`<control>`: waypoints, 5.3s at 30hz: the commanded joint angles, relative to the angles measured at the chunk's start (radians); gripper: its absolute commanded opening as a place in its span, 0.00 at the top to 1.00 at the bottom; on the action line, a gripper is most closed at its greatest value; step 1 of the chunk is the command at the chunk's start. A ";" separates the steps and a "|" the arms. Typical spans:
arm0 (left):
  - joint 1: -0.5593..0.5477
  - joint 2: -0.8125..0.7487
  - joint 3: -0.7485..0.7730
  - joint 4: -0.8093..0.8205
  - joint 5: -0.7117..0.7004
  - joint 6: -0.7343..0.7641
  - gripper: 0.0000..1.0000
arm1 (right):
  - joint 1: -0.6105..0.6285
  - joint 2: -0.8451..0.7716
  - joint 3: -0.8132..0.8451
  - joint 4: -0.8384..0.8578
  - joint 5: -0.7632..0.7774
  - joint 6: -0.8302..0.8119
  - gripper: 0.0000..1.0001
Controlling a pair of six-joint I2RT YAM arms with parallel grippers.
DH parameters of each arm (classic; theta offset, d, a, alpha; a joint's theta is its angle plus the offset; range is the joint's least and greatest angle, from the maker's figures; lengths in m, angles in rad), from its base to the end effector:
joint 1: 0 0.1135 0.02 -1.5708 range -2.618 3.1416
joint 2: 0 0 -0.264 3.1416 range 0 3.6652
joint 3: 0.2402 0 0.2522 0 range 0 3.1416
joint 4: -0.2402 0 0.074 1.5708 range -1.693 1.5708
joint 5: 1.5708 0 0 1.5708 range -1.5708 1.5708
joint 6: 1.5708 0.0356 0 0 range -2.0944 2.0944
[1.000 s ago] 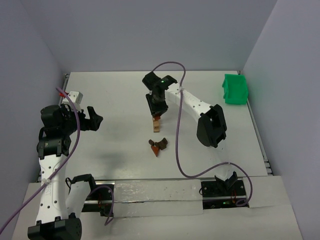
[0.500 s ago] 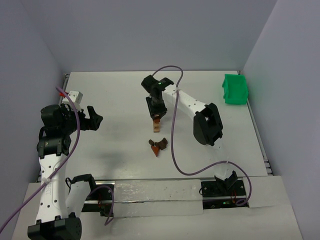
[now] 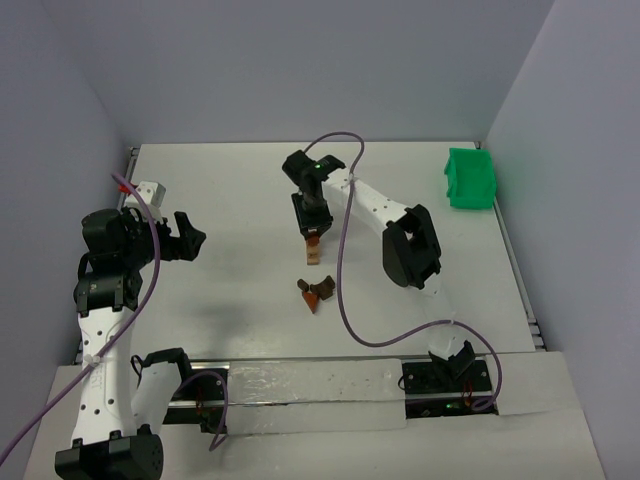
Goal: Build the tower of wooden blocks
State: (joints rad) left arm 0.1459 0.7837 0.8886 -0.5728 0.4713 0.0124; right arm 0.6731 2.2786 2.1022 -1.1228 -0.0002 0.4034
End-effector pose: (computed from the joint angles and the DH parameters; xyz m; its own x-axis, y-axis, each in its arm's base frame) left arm 0.1653 0.0080 0.3375 -0.4428 -0.0539 -0.8950 0.2769 0.9412 -0.1937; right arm 0.3696 0.2947 0.2246 -0.9375 -0.2454 -0.2467 -0.2777 0.9549 0.1055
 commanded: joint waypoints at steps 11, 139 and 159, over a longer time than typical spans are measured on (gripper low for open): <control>0.006 0.004 0.007 0.042 0.013 -0.001 0.03 | -0.015 0.025 0.065 -0.009 0.006 0.013 0.80; 0.007 0.000 0.003 0.042 0.027 0.003 0.04 | -0.026 -0.038 -0.025 0.017 -0.082 0.069 0.46; 0.006 -0.001 0.004 0.040 0.030 0.006 0.04 | -0.029 -0.111 -0.073 0.032 -0.117 0.041 0.04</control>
State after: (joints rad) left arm 0.1459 0.7876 0.8883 -0.5728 0.4790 0.0124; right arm 0.6537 2.2829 2.0445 -1.1095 -0.0995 0.4567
